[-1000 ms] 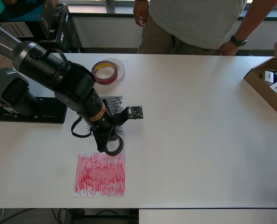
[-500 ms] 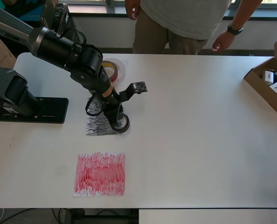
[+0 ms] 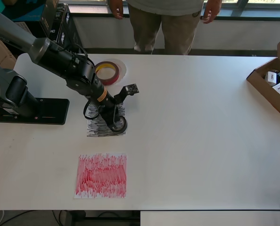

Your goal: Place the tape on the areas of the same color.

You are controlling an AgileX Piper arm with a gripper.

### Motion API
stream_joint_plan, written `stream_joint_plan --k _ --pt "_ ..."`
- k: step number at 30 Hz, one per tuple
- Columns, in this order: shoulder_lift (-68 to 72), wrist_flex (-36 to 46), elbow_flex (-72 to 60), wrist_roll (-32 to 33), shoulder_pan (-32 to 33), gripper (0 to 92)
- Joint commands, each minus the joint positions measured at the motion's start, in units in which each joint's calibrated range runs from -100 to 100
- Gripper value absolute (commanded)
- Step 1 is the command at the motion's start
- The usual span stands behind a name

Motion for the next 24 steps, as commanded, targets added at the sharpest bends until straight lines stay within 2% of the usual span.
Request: stream_joint_plan --k 1,10,17,24 --pt "0.09 -2.50 0.22 -0.44 0.30 0.0" --pt "-1.41 -2.41 -0.60 -0.12 1.41 0.0" --pt "-6.28 -1.73 0.31 0.37 5.12 0.0" --pt "-9.27 -1.39 0.49 4.22 6.46 0.0"
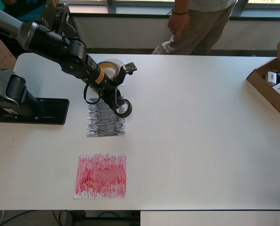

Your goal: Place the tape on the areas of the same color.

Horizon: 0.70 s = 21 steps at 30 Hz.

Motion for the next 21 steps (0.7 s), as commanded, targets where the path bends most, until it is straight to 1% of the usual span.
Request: stream_joint_plan --k 1,4,8,21 --pt "-1.82 1.11 0.04 2.03 -0.02 0.0" --pt "-3.13 3.23 0.14 3.26 -0.02 0.0" --pt "-3.70 3.32 0.23 5.31 -0.10 0.0" --pt "-3.79 3.91 3.68 4.90 -0.74 0.0"
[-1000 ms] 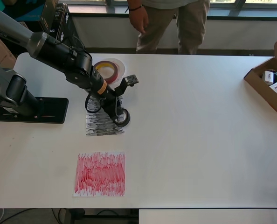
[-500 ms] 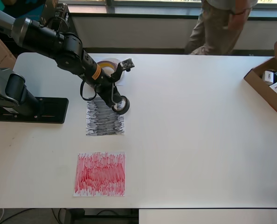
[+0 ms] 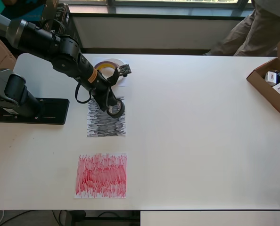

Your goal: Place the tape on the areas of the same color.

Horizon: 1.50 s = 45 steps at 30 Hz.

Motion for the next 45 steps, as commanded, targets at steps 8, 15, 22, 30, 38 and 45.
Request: stream_joint_plan --k 8,15,22,30,38,45 --pt "0.50 2.39 2.13 -0.75 -0.18 0.0" --pt "0.78 2.31 5.13 -4.43 -0.26 0.0" --pt "1.15 1.80 5.13 -4.43 -0.97 0.0" --pt "1.25 1.63 5.22 -4.51 -0.97 3.5" --pt "1.43 2.14 6.04 -8.77 -0.97 31.6" --pt "1.34 2.22 6.31 -8.93 -0.97 32.6"
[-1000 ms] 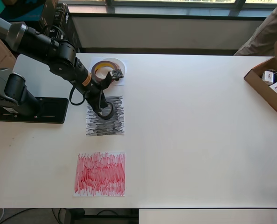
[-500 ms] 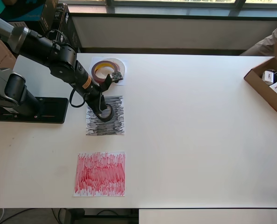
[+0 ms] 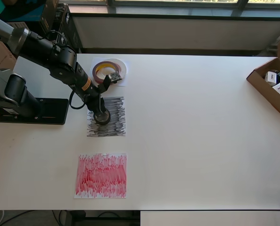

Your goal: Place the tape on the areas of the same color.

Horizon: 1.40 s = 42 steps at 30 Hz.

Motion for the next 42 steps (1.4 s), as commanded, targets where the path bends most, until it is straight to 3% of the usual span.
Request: stream_joint_plan --k 1,11,18,24,28,42 --pt "0.01 -0.19 0.49 -0.17 -0.17 32.6" --pt "-1.11 -0.19 -3.96 1.06 1.02 33.2" --pt "-0.92 0.23 -11.60 11.21 4.33 33.2" --pt "0.11 8.63 -17.32 16.45 10.65 33.2" --pt "1.98 9.23 -17.05 19.72 14.36 33.2" --pt "10.40 9.14 -17.23 22.10 17.99 33.3"
